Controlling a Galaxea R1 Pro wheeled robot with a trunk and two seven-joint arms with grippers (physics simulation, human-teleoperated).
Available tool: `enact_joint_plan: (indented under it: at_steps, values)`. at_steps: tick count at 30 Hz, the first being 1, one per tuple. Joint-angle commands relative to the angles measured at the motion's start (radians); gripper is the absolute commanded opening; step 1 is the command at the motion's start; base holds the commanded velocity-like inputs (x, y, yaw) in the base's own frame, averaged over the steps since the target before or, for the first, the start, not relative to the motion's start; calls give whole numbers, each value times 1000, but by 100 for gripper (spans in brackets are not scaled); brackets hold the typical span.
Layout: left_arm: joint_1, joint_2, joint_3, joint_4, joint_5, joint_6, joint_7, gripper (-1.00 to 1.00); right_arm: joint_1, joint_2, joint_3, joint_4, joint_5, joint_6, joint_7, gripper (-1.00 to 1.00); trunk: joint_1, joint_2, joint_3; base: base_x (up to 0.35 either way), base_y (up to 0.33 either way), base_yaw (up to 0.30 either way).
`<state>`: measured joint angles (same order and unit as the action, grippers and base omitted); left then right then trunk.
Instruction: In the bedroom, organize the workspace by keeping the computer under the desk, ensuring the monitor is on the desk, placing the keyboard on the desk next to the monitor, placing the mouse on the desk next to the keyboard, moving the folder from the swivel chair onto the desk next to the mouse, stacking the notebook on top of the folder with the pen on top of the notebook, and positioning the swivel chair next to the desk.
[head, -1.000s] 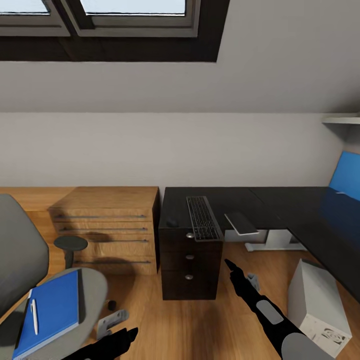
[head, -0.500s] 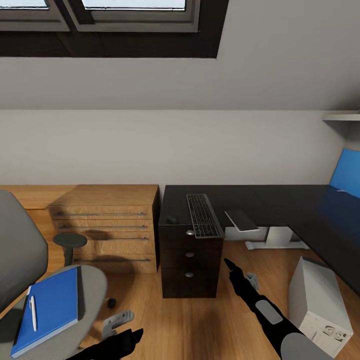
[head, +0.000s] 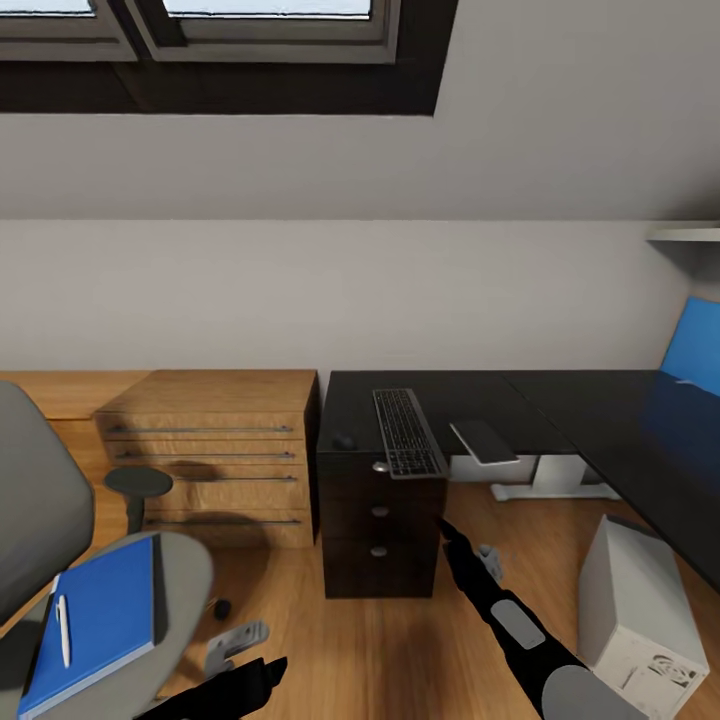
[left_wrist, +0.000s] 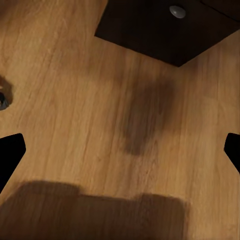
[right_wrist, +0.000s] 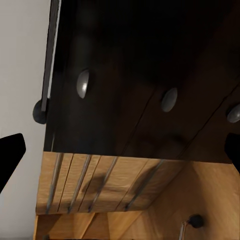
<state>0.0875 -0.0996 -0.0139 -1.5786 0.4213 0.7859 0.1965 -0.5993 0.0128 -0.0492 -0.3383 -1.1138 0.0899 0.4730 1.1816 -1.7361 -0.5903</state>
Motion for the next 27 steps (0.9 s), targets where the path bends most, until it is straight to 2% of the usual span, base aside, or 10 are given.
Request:
enact_joint_plan:
  at_steps: [1,4,13,27]
  values:
    - [0,0,-1,-1,11,3,9,100,-1,5,-5,0,-9,0,1,100,0,0,-1,217,0,0]
    - [0,0,-8,-1,11,3,9,100,-1,18,-5,1,-11,-20,-5,100,0,0,-1,267,0,0]
    - [0,0,-18,2,11,3,9,100,-1,25,-5,0,-13,-29,-5,100,0,0,-1,232,0,0]
    - [0,2,-48,9,10,3,12,100,-1,29,-5,-1,-14,-30,-2,100,0,0,-1,44,0,0]
